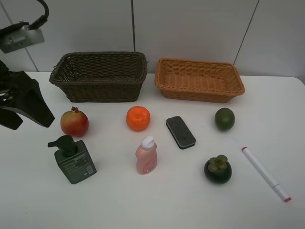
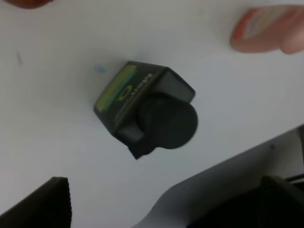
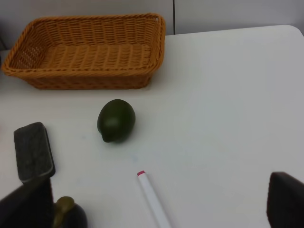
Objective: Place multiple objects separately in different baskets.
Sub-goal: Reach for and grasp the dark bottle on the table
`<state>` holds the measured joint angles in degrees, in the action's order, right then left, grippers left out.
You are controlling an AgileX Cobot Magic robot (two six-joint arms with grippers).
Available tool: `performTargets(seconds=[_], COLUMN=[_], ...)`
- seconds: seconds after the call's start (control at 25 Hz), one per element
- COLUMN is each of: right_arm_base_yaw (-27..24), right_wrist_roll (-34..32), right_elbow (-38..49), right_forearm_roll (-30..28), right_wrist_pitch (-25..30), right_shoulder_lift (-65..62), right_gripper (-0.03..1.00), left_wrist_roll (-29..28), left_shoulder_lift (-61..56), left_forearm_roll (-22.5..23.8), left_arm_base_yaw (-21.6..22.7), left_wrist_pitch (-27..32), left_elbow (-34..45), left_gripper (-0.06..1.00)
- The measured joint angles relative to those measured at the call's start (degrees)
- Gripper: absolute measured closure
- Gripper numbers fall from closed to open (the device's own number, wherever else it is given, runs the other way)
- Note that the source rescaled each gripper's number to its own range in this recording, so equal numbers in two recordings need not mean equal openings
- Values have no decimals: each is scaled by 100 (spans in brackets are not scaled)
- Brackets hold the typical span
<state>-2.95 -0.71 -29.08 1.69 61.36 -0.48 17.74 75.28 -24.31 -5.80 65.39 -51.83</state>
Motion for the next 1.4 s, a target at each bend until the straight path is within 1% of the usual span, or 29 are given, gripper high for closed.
performTargets(seconds=[0.08, 0.16, 0.28, 0.4, 0.48, 0.56, 0.68, 0.88, 0.96, 1.2, 1.4], right_arm_base_yaw=[0, 0, 0, 0, 0, 0, 0, 0, 0, 0, 0], right_wrist_roll=[0, 0, 0, 0, 0, 0, 0, 0, 0, 0, 0], right_elbow=[0, 0, 0, 0, 0, 0, 0, 0, 0, 0, 0], right_forearm_roll=[0, 0, 0, 0, 0, 0, 0, 0, 0, 0, -5], right_wrist_pitch=[0, 0, 0, 0, 0, 0, 0, 0, 0, 0, 0], right_shoulder_lift=[0, 0, 0, 0, 0, 0, 0, 0, 0, 0, 0], right_gripper=[-3, -3, -3, -3, -3, -3, -3, -2, -2, -2, -2], left_wrist_roll=[366, 552, 794, 608, 422, 336, 214, 208, 334, 489, 621], left_shoulder_lift=[0, 0, 0, 0, 0, 0, 0, 5, 59, 707, 1194], left_forearm_roll=[-135, -135, 46, 517, 822, 1041, 1220, 1327, 1327, 1329, 1329], left_arm_base_yaw=[0, -94, -569, -1189, -1491, -1744, -2011, -2042, -2042, -2042, -2042], left_wrist_pitch=[151, 178, 124, -89, -226, -365, -660, -981, -1016, -1049, -1207], left_elbow=[0, 0, 0, 0, 0, 0, 0, 0, 0, 0, -2], left_gripper=[1, 1, 1, 1, 1, 1, 1, 1, 1, 1, 1])
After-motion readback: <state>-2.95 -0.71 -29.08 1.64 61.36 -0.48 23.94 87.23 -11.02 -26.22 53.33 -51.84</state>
